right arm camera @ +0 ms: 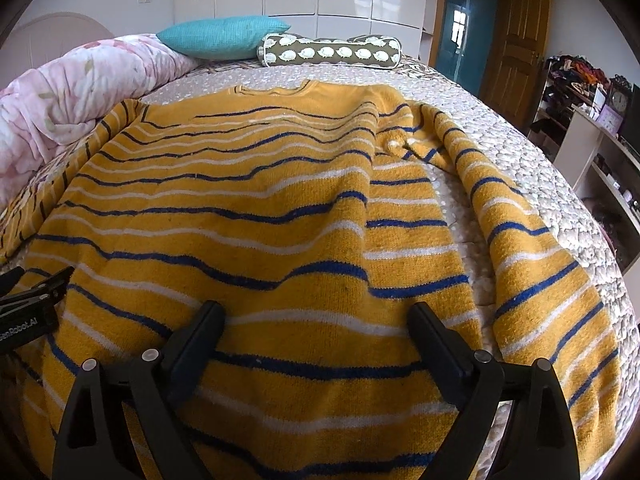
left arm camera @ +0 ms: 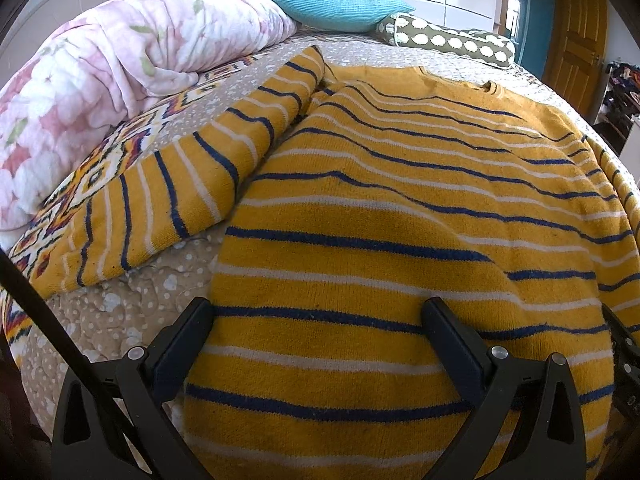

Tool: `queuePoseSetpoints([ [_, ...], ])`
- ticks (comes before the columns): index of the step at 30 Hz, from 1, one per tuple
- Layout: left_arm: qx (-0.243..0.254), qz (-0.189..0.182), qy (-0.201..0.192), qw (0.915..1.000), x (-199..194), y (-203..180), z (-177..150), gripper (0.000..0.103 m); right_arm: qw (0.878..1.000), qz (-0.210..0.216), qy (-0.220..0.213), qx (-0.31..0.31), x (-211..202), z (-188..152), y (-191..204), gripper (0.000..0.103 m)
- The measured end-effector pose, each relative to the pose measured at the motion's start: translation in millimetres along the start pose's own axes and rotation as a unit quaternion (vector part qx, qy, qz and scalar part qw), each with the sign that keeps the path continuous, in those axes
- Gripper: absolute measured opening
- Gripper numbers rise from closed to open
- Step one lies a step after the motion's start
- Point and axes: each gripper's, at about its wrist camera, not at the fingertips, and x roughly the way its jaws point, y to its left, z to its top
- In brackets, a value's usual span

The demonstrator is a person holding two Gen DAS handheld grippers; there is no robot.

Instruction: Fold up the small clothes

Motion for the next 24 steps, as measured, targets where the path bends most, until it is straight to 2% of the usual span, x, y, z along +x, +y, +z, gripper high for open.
queuePoseSetpoints([
  [11, -0.004, 0.001, 0.003, 1.0000, 1.2, 0.9, 0.4, 0.103, 1.000, 0.009, 0.001, 0.002, 0.4, 0.4, -0.6, 0.097],
  [24, 0.000, 0.007, -0.001, 1.0000, -1.5, -0.9, -1.5, 0.103, 1.000, -0.016, -0.002, 0.000, 0.3, 0.4, 3.5, 0.098],
])
